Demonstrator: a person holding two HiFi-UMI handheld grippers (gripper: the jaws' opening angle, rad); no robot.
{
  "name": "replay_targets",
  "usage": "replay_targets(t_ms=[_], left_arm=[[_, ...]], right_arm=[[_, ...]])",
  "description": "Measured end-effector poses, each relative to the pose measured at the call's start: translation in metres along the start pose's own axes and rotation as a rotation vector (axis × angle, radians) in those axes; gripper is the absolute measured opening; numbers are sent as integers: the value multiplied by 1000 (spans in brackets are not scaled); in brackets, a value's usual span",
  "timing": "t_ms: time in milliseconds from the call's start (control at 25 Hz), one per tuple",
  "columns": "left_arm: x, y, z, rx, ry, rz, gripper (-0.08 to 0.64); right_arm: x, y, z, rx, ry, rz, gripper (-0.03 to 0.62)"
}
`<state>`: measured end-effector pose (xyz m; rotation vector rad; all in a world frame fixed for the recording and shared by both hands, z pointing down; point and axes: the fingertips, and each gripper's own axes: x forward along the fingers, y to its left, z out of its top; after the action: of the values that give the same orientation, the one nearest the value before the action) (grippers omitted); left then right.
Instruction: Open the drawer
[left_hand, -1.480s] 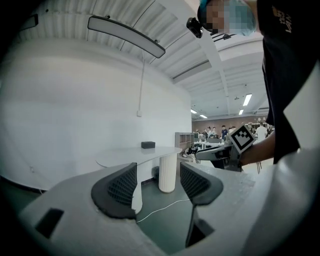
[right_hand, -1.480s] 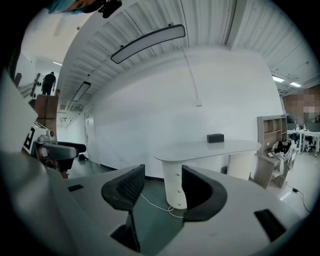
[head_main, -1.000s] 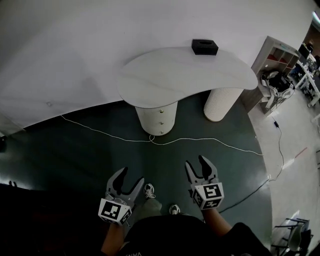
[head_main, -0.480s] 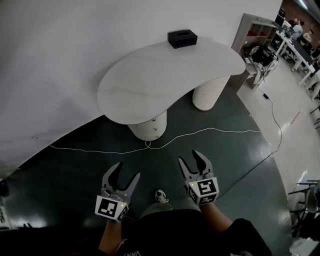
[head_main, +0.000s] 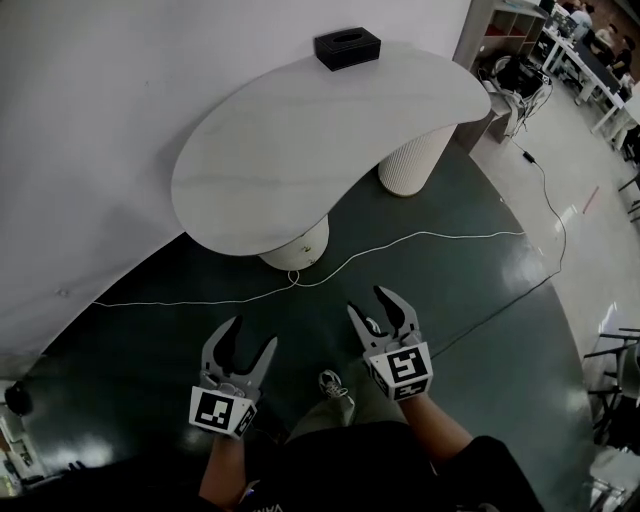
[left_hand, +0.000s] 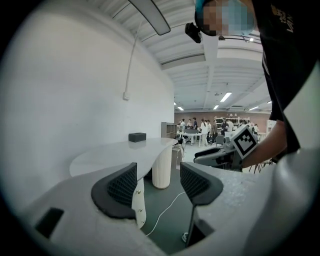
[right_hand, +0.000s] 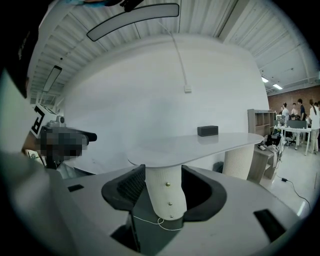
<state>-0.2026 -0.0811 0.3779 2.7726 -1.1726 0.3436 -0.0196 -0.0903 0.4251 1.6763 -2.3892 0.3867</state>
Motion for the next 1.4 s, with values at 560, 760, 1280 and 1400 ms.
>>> replay_targets(t_ms=[560, 760, 1280, 1400], left_arm=[[87, 11, -47, 41, 117, 13, 265], [107, 16, -62, 55, 145, -3, 265], [139, 16, -118, 88, 200, -45, 264], [140, 17, -133, 82, 220, -57, 265]], right_arm=[[105, -44, -57, -15, 72, 114, 202], [139, -45, -78, -9, 78, 133, 198], [213, -43, -138, -8, 42, 185, 186], [229, -40, -152, -24, 42, 199, 186]])
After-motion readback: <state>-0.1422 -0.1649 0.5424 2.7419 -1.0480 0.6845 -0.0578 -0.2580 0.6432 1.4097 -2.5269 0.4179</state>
